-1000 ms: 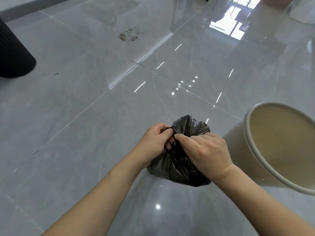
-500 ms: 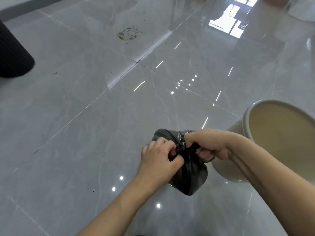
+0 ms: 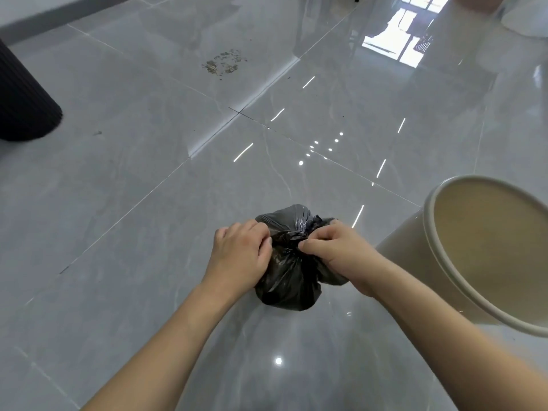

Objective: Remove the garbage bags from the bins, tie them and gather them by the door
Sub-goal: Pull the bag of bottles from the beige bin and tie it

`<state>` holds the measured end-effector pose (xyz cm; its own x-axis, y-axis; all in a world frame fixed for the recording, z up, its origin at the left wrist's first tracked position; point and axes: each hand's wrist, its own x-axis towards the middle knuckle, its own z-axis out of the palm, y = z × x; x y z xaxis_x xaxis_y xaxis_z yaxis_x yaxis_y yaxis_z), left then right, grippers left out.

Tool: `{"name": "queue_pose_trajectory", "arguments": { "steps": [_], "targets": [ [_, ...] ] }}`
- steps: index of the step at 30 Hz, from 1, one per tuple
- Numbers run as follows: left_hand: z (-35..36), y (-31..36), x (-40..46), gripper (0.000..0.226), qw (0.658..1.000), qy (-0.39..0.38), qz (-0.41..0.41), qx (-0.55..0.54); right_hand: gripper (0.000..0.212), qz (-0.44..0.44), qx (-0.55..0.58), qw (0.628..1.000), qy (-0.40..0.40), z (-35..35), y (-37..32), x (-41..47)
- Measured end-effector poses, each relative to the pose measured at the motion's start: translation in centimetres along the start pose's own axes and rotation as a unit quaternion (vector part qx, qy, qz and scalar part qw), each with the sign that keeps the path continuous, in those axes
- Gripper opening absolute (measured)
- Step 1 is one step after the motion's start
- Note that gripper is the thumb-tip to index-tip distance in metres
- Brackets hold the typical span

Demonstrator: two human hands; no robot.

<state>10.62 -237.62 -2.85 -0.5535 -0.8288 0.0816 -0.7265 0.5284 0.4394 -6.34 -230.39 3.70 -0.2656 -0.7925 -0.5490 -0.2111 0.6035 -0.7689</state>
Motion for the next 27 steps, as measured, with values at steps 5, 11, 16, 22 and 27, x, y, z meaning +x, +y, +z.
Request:
{"name": "queue_pose_trajectory", "arguments": {
  "steps": [5, 11, 16, 22, 27],
  "targets": [
    [0.1, 0.1, 0.5, 0.019, 1.000, 0.009, -0.004, -0.005, 0.022, -0.079, -0.017, 0.992, 0.096, 1.1, 0.8, 0.0],
    [0.1, -0.2, 0.4, 0.016, 0.999, 0.030, -0.002, -0.013, 0.030, 0.000, 0.069, 0.997, 0.043, 0.8, 0.2, -0.3],
    [0.1, -0.6, 0.0, 0.010, 0.998, 0.051, -0.011, -0.017, 0.017, 0.073, 0.215, 0.973, -0.027, 0.4, -0.8, -0.3],
    [-1.3, 0.6, -1.5, 0.015, 0.986, 0.134, 0.056, -0.082, 0.017, 0.070, 0.217, 0.973, -0.023, 0.6, -1.5, 0.1],
    [-1.1, 0.9, -1.5, 0.012, 0.984, 0.132, 0.071, -0.093, 0.017, 0.023, 0.106, 0.993, 0.040, 1.0, -1.4, 0.4]
  ]
}}
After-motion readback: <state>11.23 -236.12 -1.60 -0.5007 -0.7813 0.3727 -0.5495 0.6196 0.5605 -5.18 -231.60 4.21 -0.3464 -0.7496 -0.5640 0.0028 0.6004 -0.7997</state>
